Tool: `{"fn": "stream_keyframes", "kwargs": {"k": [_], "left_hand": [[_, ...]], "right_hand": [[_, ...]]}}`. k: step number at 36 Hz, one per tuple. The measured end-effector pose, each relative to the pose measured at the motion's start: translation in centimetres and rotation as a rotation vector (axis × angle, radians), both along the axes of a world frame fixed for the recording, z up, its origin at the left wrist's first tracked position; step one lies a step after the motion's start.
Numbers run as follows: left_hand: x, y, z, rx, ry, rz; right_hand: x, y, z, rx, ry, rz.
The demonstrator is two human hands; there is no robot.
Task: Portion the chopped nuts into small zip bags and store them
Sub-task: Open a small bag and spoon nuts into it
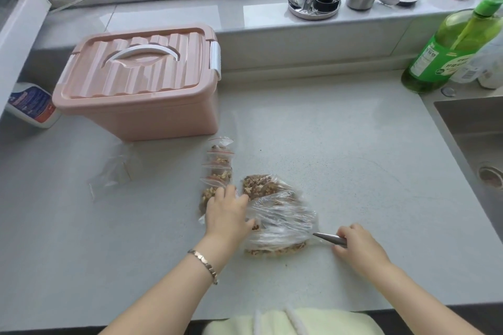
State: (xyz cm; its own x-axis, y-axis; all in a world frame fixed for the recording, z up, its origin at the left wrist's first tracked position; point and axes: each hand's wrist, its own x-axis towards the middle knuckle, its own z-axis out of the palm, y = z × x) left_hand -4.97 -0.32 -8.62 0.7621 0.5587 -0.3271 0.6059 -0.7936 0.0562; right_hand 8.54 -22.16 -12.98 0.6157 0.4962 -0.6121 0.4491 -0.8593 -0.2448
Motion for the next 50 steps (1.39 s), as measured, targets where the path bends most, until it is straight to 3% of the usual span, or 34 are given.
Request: {"fn": "stream_keyframes", "kwargs": {"k": [3,6,10,12,19,26,30,35,39,44,50], "left_hand": [[0.8,0.7,-0.3,-0.047,-0.053,0.050],[1.2,1.2,-0.2,-0.105,-0.229,0.129],[1.1,1.1,0.2,-0.308,-0.528,0.290],[1.0,0.9,0.4,-0.385,-0.591,0.332],[1.6,0.4,-0.8,-0.446,-0.408,0.399],[2.6,0.3,-1.1,-0.260,-0.164,0.372],[3.0,1.0,-1.3,-0.254,-0.168,0.400],[3.0,1.4,-2.2,-0.418,-0.169,0.430],[2.8,1.6,-2.0,-0.402,-0.203,0.378],[2.8,1.8,-1.5,-0.328,-0.088,0.355],[2.5,1.4,-1.2,-0.314,-0.206,0.359]], "right_hand": [[0.6,0.1,1.0,0.082,0.112,-0.008],[0.7,0.6,3.0,0.297,0.196,-0.141],[0.7,2.0,5.6,0.576,0.163,-0.324],[0.8,2.8,6.4,0.712,0.117,-0.399],[1.2,5.9,8.3,0.979,-0.011,-0.404],[2.1,7.5,8.4,1.040,-0.062,-0.364],[3.0,7.9,8.4,1.031,-0.083,-0.361],[3.7,7.9,8.4,1.034,-0.062,-0.363],[4.1,7.5,8.2,1.034,-0.043,-0.378],[4.3,7.4,8.2,1.018,-0.022,-0.363],[4.1,6.7,8.5,1.011,-0.014,-0.368]]}}
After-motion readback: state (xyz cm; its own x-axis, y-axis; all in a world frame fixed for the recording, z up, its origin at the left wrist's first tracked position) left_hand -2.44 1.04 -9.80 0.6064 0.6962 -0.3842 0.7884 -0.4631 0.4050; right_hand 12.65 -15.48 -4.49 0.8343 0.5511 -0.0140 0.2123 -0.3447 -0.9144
